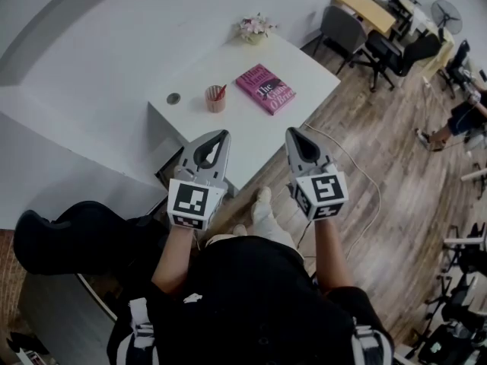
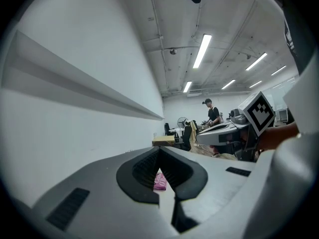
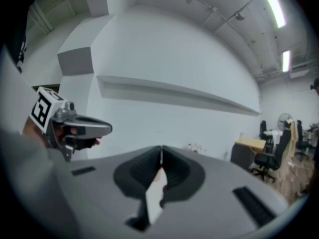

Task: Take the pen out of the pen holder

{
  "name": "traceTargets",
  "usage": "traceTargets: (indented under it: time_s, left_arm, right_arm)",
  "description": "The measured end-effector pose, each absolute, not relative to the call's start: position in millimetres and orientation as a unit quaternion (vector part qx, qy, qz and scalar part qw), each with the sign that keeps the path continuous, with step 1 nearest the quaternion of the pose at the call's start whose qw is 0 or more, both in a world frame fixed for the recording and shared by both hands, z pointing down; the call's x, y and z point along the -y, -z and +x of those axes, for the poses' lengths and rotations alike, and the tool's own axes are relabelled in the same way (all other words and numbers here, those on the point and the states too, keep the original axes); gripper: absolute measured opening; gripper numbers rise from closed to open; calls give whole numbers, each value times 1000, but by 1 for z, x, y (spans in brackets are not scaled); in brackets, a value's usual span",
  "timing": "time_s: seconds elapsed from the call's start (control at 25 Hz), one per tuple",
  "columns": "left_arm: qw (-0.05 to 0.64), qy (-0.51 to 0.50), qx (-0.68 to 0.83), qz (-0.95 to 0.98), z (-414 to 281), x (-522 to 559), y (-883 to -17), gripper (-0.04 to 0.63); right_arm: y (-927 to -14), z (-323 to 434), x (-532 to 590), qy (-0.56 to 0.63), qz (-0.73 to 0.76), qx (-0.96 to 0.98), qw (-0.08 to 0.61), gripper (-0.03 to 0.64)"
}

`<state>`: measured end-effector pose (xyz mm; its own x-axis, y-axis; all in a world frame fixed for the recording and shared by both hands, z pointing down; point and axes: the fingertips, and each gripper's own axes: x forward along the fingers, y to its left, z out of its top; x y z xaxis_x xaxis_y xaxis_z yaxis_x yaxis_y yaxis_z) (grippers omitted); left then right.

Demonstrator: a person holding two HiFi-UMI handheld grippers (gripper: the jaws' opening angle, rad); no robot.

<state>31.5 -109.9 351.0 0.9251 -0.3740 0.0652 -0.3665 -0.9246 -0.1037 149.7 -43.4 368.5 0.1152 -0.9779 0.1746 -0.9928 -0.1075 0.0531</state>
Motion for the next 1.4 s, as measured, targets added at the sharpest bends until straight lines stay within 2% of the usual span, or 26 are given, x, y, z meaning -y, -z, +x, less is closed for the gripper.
traceTargets:
  time_s: [0.92, 1.4]
  left_arm:
    - [55, 70, -250, -964, 110, 207, -361, 18]
    - [38, 81, -328, -941, 122, 256, -364, 18]
  right_arm:
    - [-380, 224, 177, -56, 682, 726, 62, 35]
    - [-392, 237, 250, -68, 612, 785, 71, 35]
